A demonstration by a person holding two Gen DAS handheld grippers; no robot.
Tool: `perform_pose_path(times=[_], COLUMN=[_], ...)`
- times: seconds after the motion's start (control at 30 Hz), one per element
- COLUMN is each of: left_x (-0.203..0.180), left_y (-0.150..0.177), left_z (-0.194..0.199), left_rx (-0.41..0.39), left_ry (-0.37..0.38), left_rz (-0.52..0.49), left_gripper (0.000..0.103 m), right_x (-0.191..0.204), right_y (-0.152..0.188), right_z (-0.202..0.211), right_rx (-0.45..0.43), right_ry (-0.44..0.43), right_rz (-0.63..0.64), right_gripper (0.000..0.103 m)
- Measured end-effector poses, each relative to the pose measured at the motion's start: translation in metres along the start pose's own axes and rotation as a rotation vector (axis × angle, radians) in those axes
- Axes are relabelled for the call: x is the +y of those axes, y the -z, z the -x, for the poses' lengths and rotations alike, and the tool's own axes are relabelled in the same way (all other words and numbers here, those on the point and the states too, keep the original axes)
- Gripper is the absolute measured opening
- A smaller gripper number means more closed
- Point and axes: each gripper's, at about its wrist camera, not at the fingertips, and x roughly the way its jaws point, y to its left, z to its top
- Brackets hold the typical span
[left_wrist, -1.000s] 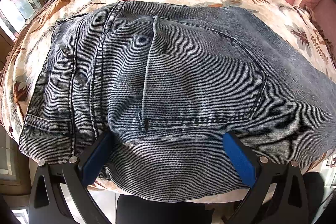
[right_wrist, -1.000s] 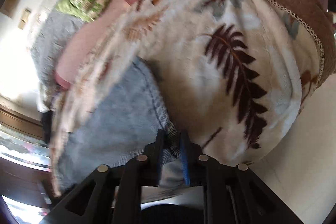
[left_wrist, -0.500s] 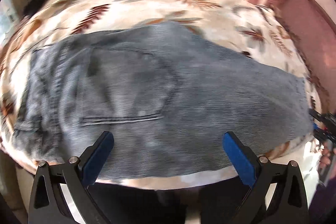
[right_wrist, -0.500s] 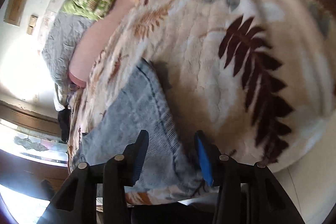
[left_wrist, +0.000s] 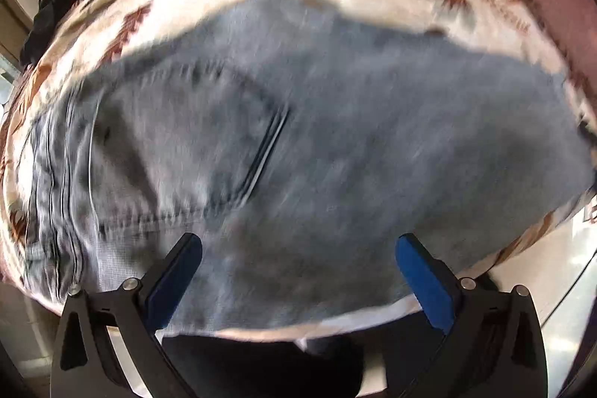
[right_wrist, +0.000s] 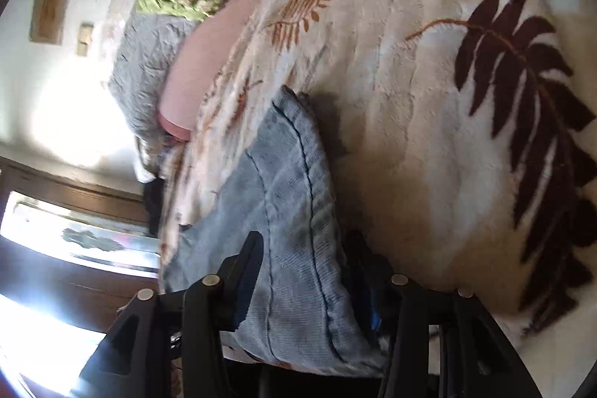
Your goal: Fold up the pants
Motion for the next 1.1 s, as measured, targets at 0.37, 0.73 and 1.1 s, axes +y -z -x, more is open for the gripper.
perform_pose_path(times=[0.37, 0.73, 1.1], left_x=[-0.024, 0.042, 0.061], left_y=[-0.011, 0.008, 0.034], left_z=[-0.014, 0.043, 0.047], left_rx=[-0.025, -0.133, -0.131], left_ry=[-0.009, -0.032, -0.023], left_rz=[-0.052, 0.092, 0.132], left_gripper=[0.103, 0.103, 0.103], right_x=[0.020, 0.176, 0.202], right_y=[-0.001, 0.032, 0.107], right_z=[0.011, -0.024, -0.155], right_rx=[-0.019, 0.026, 0.307], right_ry=[0.015, 0.009, 0.020], right_rz=[0.025, 0.338, 0.361], right_gripper=[0.014, 0.014, 0.036])
